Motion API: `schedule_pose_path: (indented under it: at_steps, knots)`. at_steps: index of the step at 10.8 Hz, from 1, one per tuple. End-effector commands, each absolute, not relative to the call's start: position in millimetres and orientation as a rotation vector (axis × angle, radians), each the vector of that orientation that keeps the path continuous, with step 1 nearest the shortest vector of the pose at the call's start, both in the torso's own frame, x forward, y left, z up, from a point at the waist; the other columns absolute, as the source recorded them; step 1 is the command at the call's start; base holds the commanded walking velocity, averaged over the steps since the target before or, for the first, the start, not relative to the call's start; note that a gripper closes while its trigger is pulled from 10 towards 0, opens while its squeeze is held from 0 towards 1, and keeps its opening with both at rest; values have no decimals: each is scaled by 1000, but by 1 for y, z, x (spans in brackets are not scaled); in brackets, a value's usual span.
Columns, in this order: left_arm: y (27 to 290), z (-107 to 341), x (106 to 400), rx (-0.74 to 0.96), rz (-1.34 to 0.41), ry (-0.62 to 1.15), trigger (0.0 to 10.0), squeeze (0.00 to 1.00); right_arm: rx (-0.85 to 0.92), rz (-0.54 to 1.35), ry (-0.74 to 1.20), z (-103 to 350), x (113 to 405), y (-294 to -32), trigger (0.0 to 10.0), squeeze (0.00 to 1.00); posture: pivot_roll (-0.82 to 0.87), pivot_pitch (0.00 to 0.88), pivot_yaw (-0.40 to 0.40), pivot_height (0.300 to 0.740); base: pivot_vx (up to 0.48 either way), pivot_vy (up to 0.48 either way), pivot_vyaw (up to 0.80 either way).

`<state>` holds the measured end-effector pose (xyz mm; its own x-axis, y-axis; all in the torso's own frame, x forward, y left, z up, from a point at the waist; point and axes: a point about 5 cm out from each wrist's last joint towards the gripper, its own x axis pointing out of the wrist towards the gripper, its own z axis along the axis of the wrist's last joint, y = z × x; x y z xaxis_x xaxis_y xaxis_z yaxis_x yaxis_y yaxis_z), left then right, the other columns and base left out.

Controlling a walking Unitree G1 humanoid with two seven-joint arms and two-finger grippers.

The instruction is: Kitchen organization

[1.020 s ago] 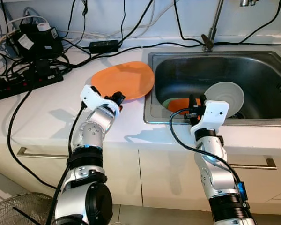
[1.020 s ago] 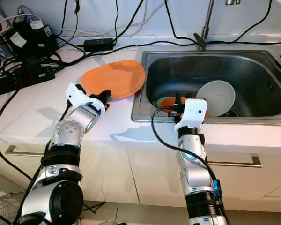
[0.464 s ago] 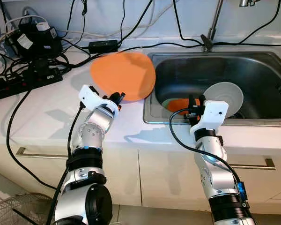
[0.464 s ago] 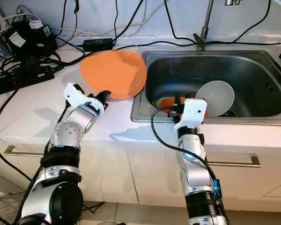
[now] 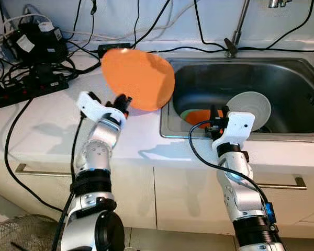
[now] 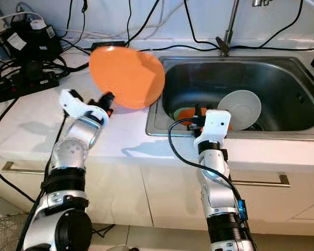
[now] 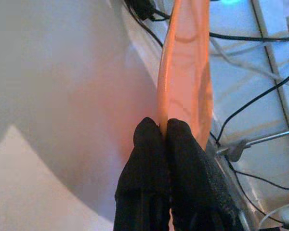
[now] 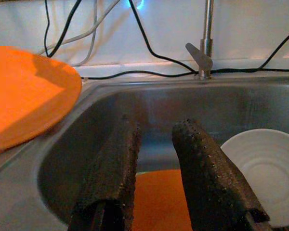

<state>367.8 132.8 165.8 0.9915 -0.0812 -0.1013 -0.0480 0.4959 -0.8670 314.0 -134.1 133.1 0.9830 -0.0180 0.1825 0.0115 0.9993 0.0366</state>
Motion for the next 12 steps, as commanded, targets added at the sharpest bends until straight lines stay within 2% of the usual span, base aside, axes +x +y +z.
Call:
schedule_pose_path:
  at_steps: [1, 2, 3, 6, 7, 12]
  knots:
    - [118, 175, 362, -1115, -115, 77, 0, 0, 37, -2, -183, 137, 318, -130, 10000, 0, 20, 0, 68, 740, 0, 0, 0]
    - [117, 177, 361, -1120, -135, 65, 6706, 0, 39, -1, -184, 138, 318, -130, 10000, 0, 21, 0, 68, 740, 0, 0, 0]
    - [116, 176, 360, -1137, -135, 62, 10000, 0, 44, 0, -184, 138, 319, -130, 10000, 0, 21, 0, 68, 740, 0, 0, 0]
    - [116, 179, 356, -1226, -159, 31, 10000, 0, 52, 2, -178, 138, 320, -129, 10000, 0, 23, 0, 67, 740, 0, 0, 0]
    - [116, 182, 356, -1247, -171, 5, 10000, 0, 79, -3, -177, 140, 321, -129, 10000, 1000, 24, 0, 66, 740, 0, 0, 0]
    - [118, 181, 357, -1240, -179, 2, 10000, 0, 84, -1, -177, 141, 322, -129, 10000, 1000, 24, 0, 66, 740, 0, 0, 0]
